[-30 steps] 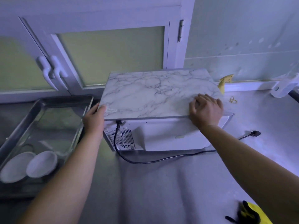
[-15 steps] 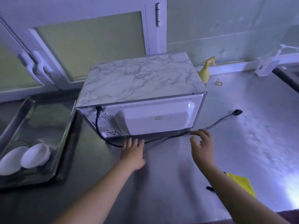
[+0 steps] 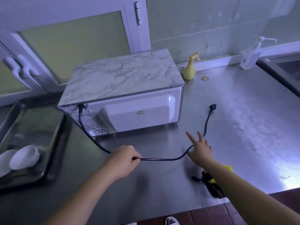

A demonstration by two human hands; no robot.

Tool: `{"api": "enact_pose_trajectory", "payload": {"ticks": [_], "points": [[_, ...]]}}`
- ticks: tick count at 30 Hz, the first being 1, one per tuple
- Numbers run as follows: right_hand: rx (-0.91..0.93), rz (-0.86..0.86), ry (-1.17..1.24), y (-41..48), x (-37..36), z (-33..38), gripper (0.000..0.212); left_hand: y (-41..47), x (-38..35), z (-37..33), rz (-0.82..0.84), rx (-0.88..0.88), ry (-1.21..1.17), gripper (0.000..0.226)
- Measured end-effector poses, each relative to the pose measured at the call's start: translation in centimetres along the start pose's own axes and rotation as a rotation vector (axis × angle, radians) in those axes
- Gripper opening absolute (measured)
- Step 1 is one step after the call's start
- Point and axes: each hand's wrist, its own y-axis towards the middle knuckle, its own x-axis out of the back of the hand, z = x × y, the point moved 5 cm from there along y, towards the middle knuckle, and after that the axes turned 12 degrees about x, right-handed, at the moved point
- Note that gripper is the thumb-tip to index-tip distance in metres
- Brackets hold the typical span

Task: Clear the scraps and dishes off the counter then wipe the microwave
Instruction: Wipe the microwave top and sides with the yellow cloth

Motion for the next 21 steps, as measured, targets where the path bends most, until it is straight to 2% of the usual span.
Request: {"api": "enact_pose_trajectory", "payload": {"ticks": [3,4,6,8,10,12,13,15,17,21], "points": [[0.09,-0.13,0.055,0.2,1.0,-0.6,0.029,-4.4,2.7,1.3,-0.112,-0.022,-0.27,0.015],[0.129,-0.194,0.097,0.1,1.3,-0.2,0.02,-5.8,3.5,1.9,-0.14,-0.026,-0.364,0.014],[0.177,-0.26,0.178,-0.2,1.8,1.4,0.017,-7.9,4.6,3.3,-0.234,-0.019,-0.475,0.013],[0.197,-0.263,0.264,-0.9,2.4,3.8,0.017,-9.5,5.5,5.1,-0.375,0.013,-0.523,0.019],[0.219,-0.261,0.316,-1.5,3.3,6.2,0.013,-10.8,5.9,7.5,-0.505,0.087,-0.596,0.016],[0.26,-0.279,0.355,-2.3,5.1,8.9,0.021,-11.8,5.6,10.2,-0.563,0.173,-0.688,0.012],[0.289,-0.3,0.389,-2.8,6.2,10.5,0.023,-12.3,5.4,11.4,-0.582,0.207,-0.723,0.017],[0.349,-0.32,0.491,-3.7,8.4,13.9,0.014,-13.2,4.7,13.4,-0.653,0.27,-0.783,0.028],[0.409,-0.268,0.625,-4.6,9.9,17.7,0.008,-14.1,3.5,15.1,-0.727,0.357,-0.95,0.032],[0.494,-0.052,0.816,-6.5,9.6,25.6,0.011,-16.7,-0.3,17.2,-0.926,0.54,-1.335,0.018]]}}
